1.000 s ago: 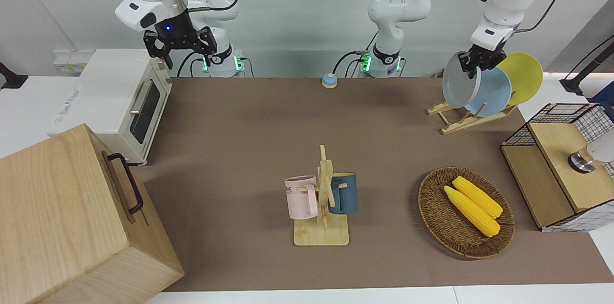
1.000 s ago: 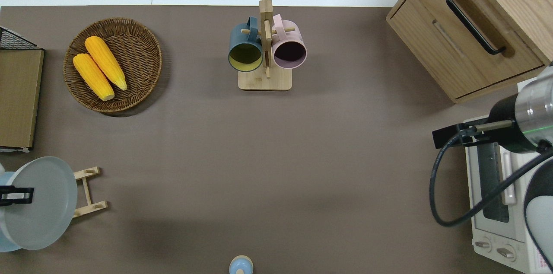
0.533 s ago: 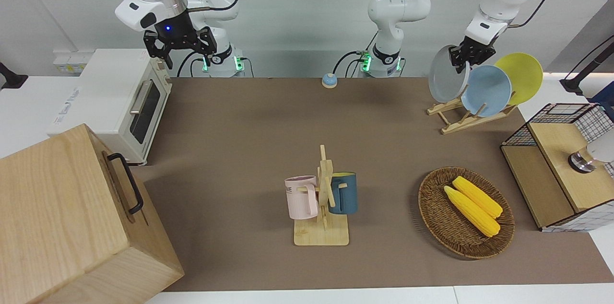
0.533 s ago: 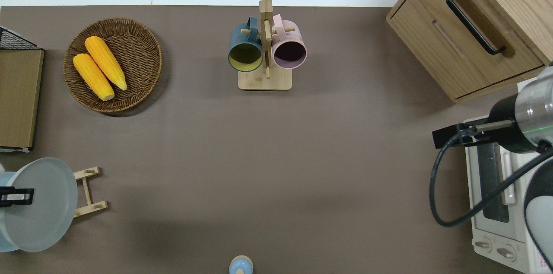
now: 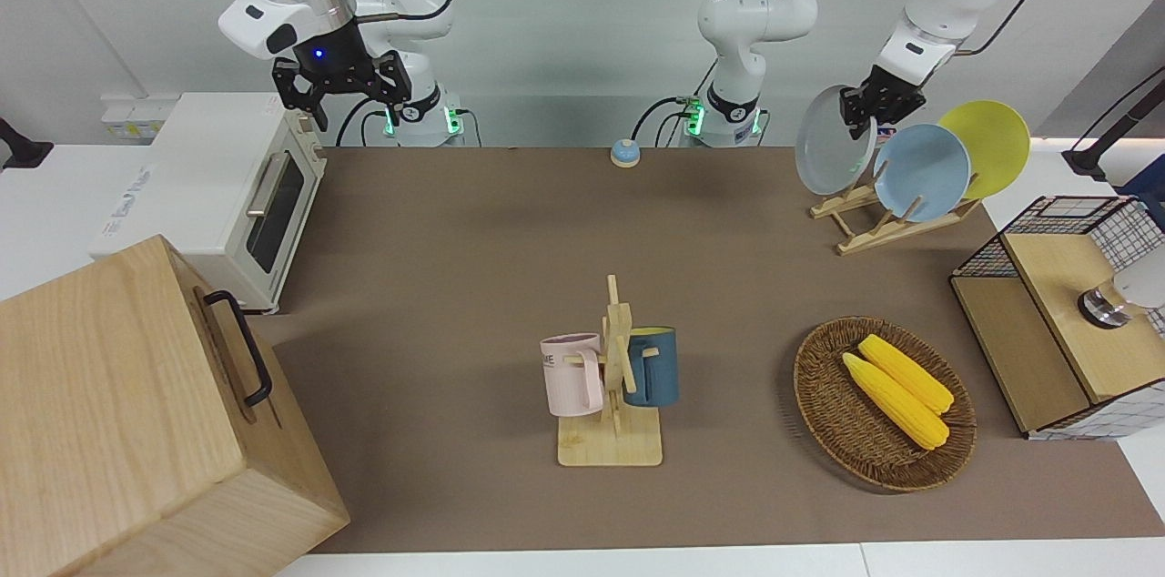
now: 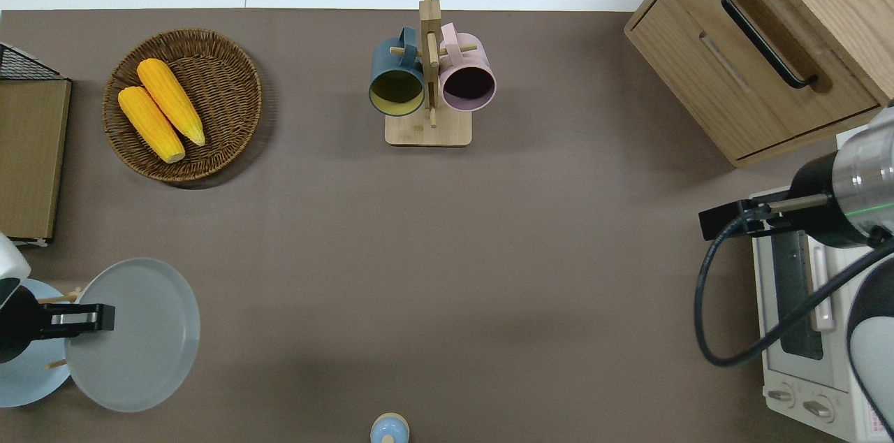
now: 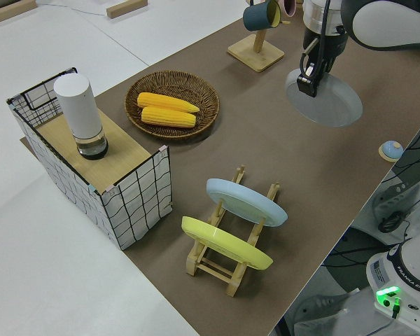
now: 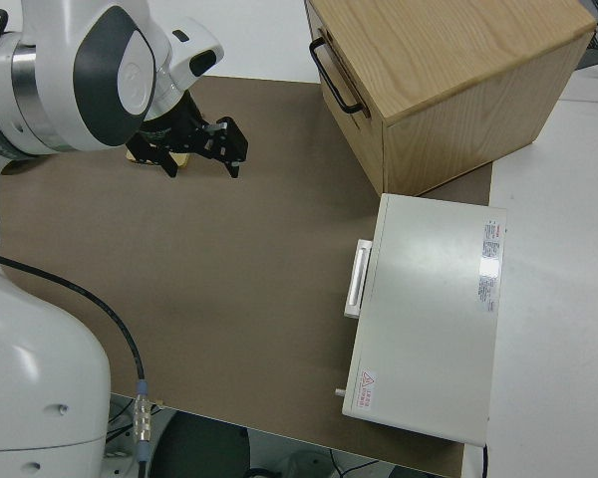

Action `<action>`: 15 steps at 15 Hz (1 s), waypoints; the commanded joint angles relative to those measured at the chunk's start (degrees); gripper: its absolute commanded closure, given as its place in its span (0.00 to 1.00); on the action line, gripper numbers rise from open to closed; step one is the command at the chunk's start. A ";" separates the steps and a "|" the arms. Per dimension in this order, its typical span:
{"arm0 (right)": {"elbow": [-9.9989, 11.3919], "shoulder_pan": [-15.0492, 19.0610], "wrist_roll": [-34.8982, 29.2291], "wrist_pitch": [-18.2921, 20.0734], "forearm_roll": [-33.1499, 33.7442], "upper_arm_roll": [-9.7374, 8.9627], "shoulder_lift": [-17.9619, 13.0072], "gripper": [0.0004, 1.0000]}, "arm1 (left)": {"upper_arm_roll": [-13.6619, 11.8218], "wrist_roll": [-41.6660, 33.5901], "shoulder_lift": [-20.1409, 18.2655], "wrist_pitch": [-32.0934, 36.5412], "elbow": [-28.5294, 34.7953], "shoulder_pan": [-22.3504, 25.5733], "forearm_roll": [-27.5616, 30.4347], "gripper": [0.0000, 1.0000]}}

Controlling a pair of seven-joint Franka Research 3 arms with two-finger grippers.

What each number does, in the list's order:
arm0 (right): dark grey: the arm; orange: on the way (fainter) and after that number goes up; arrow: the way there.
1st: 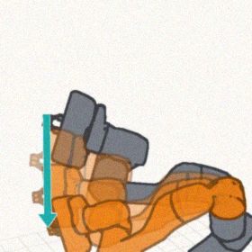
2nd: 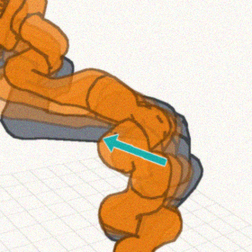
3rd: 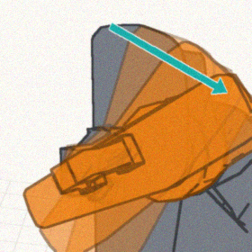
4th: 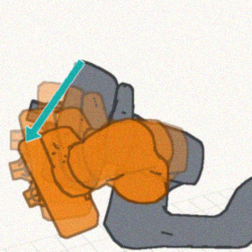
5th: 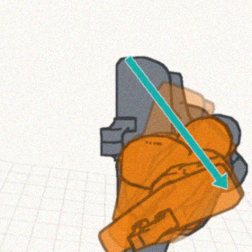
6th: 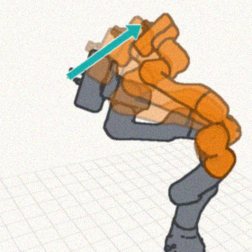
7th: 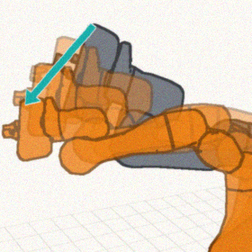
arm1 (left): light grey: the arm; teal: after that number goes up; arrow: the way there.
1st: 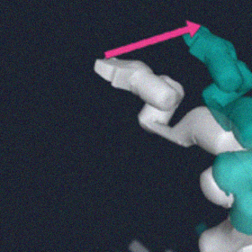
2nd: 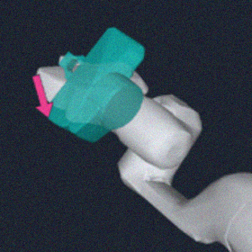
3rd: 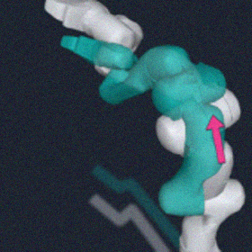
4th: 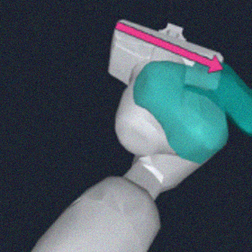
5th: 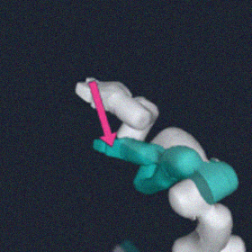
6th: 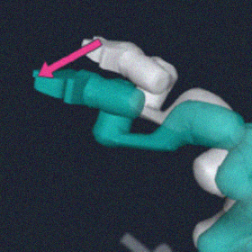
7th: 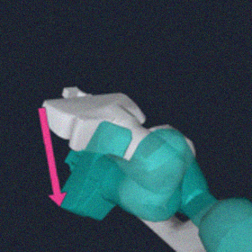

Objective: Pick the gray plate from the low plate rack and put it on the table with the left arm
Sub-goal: 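Lift the gray plate up out of the rack with the left gripper, then carry the plate away from the rack and lower it onto the table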

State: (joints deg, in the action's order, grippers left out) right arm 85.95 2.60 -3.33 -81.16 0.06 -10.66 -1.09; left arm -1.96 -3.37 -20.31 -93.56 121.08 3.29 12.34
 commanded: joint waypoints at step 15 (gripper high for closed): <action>-0.35 0.56 -0.01 0.74 -0.59 -0.32 -0.14 0.01 | -1.99 -24.83 8.36 -11.37 14.61 3.13 18.59 1.00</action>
State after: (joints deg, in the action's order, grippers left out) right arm 85.95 2.60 -3.33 -81.16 0.06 -10.66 -1.09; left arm -3.88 -23.30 -12.43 -101.63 132.81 5.47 27.96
